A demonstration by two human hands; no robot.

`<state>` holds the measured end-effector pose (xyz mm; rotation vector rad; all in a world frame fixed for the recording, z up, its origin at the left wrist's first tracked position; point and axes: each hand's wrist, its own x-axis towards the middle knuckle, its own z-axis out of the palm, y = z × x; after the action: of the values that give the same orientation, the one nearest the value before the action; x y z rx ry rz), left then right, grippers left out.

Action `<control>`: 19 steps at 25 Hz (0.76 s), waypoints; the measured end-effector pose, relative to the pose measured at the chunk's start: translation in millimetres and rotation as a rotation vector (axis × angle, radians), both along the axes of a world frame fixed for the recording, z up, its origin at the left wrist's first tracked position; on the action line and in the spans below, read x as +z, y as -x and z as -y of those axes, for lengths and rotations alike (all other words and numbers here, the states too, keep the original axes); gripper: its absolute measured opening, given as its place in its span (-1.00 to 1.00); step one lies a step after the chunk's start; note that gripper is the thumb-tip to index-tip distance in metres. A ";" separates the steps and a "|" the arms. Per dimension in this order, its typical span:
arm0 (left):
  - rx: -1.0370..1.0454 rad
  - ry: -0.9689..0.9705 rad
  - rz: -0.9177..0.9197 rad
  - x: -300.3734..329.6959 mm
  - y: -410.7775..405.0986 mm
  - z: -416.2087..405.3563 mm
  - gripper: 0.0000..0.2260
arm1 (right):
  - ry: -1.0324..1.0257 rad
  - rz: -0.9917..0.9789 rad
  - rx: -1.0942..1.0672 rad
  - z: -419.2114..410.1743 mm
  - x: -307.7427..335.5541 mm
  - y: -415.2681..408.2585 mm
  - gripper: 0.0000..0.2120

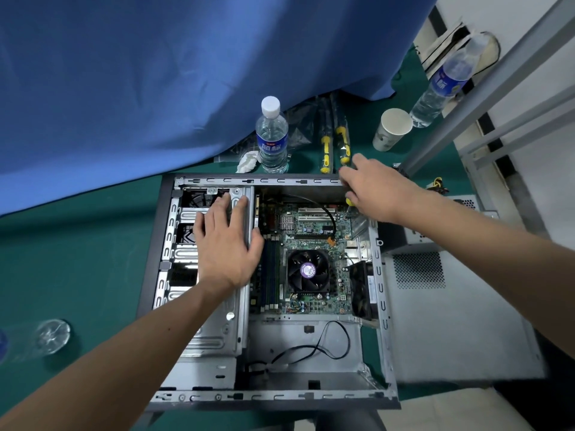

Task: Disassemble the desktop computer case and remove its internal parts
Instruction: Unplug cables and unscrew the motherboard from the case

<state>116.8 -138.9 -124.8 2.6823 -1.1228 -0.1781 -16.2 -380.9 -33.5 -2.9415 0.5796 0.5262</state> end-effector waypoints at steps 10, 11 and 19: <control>-0.002 0.001 0.006 -0.3 -0.9 -0.5 -0.47 | 0.063 -0.046 0.066 0.0 2.7 -3.1 -0.73; -0.004 0.004 0.006 -0.7 -0.7 -0.9 -0.47 | 0.027 -0.053 0.086 0.8 3.4 -3.6 -0.67; -0.010 0.006 0.015 -1.7 -1.1 -0.7 -0.46 | 0.034 -0.062 0.045 -4.9 4.3 -4.6 -0.77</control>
<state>117.9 -138.2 -126.4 2.6777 -1.1391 -0.1556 -11.6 -376.0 -29.2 -2.9858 0.5349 0.6206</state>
